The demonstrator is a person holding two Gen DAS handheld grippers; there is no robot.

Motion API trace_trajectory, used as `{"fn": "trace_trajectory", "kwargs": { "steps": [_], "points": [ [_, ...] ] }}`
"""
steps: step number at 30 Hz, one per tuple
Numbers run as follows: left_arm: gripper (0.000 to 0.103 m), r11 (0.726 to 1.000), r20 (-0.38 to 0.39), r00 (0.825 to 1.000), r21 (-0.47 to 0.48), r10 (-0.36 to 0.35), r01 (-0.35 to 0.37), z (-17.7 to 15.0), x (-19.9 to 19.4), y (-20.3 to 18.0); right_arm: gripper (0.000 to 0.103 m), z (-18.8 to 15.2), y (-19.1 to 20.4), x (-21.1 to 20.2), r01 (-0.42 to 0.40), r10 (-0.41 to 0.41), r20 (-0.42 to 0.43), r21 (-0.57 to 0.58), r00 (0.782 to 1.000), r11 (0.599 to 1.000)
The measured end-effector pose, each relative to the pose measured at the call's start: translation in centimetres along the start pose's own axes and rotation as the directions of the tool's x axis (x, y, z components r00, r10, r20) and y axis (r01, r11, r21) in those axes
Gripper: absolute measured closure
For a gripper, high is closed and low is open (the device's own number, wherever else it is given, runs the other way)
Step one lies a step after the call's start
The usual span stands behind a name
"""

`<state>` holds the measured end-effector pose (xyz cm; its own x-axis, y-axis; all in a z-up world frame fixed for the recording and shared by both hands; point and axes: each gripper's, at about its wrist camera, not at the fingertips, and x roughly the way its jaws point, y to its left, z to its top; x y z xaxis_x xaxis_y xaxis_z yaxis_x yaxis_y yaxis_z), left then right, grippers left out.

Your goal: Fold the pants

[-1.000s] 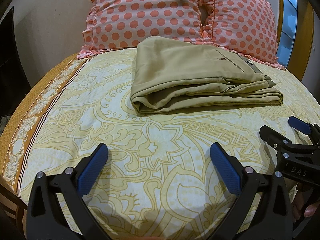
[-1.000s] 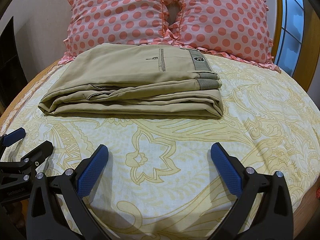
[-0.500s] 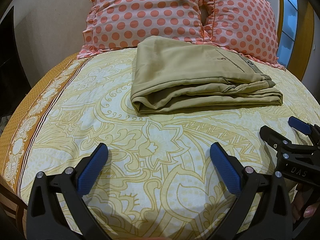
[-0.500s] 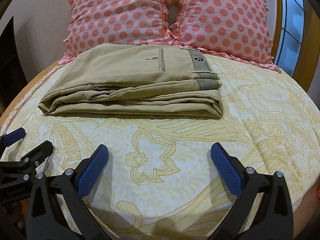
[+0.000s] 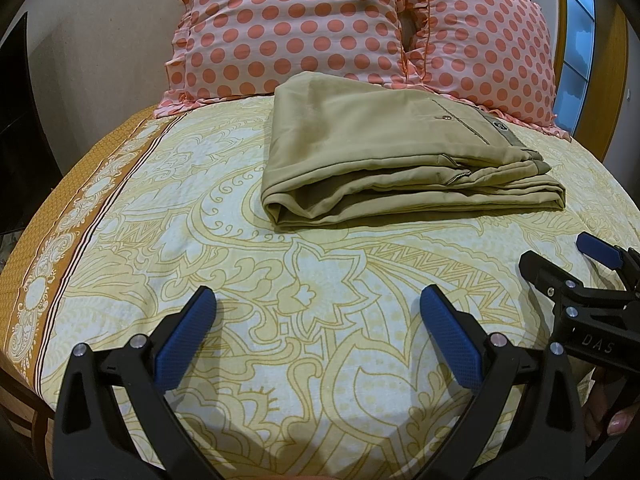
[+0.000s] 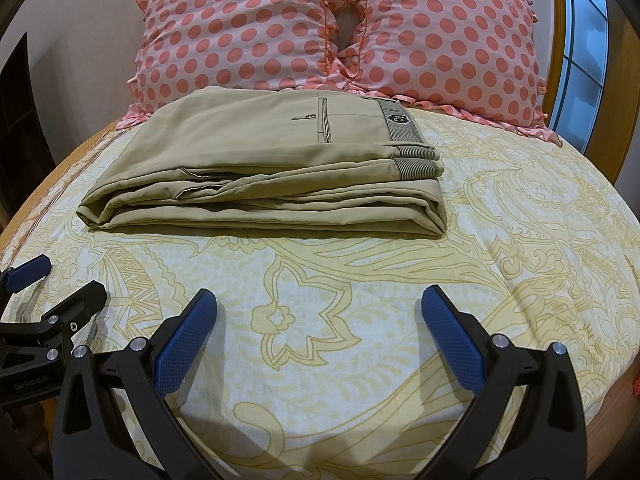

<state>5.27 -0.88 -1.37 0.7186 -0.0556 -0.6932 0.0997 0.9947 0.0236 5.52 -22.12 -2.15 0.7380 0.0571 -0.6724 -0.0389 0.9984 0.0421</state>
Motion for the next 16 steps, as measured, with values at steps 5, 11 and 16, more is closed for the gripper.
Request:
{"fn": "trace_trajectory", "kwargs": {
  "steps": [5,11,16],
  "points": [
    [0.002,1.000,0.000,1.000,0.000,0.000,0.000,0.01,0.01,-0.01,0.001,0.02,0.02,0.01,0.000,0.000,0.000,0.000,1.000,1.000],
    [0.002,1.000,0.002,1.000,0.001,0.000,0.000,0.04,0.12,0.07,0.001,0.02,0.01,0.01,0.000,0.000,0.000,0.000,1.000,1.000],
    [0.002,1.000,0.002,1.000,0.001,0.000,0.000,0.01,0.11,0.03,0.001,0.01,0.00,0.02,0.000,0.000,0.000,0.000,1.000,1.000]
  ]
}}
